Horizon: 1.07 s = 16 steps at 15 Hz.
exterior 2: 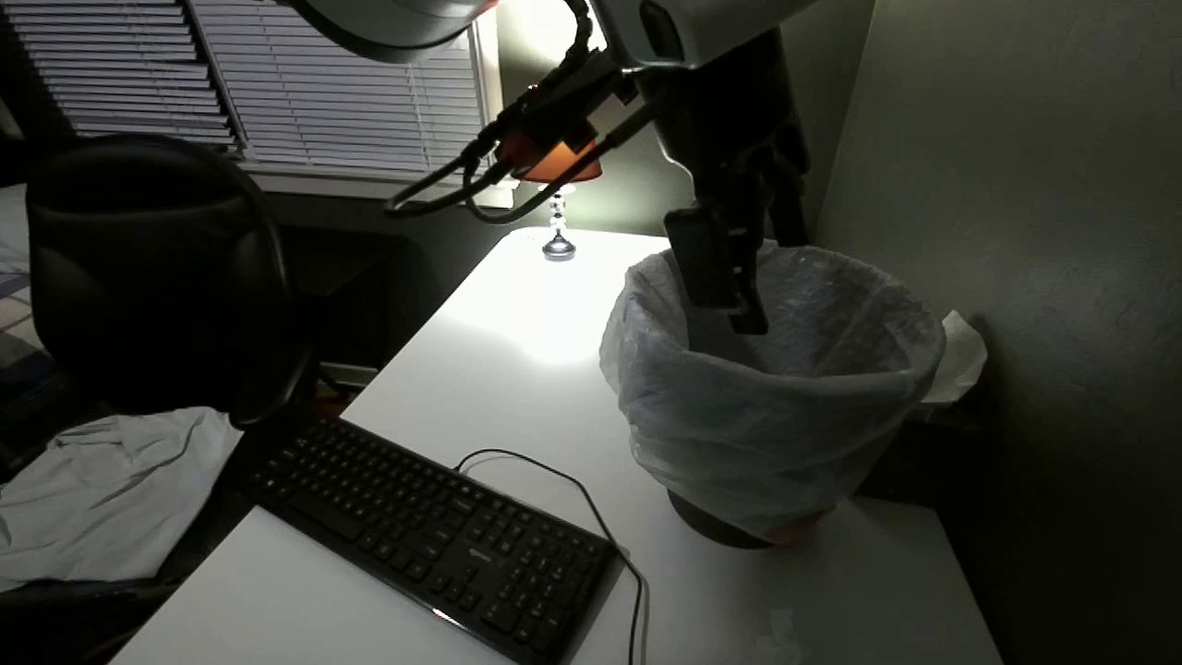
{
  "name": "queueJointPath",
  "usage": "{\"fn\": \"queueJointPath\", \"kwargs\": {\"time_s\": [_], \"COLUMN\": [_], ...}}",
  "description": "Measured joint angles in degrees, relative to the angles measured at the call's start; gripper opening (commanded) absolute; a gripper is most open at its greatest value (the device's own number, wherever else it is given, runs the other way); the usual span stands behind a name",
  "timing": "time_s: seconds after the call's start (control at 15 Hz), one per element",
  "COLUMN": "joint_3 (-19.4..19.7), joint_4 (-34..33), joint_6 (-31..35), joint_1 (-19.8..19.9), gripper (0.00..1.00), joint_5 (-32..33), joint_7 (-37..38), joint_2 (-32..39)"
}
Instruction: Pick up the bucket then put the white paper into it
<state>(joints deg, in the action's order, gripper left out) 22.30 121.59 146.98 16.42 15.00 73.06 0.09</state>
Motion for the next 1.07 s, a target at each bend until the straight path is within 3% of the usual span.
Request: {"fn": "queueJointPath", "kwargs": {"time_s": [0.4, 0.73, 1.07], "joint_3": [0.0, 0.2, 1.1], "joint_4": [4.0, 6.3, 7.7], "joint_6": [0.0, 0.4, 0.4], "joint_1": [3.2, 5.0, 6.6], "gripper": [1.0, 1.0, 1.0], "joint_5": [-7.9, -16.7, -19.6], "joint_7": [5.4, 2.2, -0.4], "joint_2": [-0.9, -0.8, -0.2]}}
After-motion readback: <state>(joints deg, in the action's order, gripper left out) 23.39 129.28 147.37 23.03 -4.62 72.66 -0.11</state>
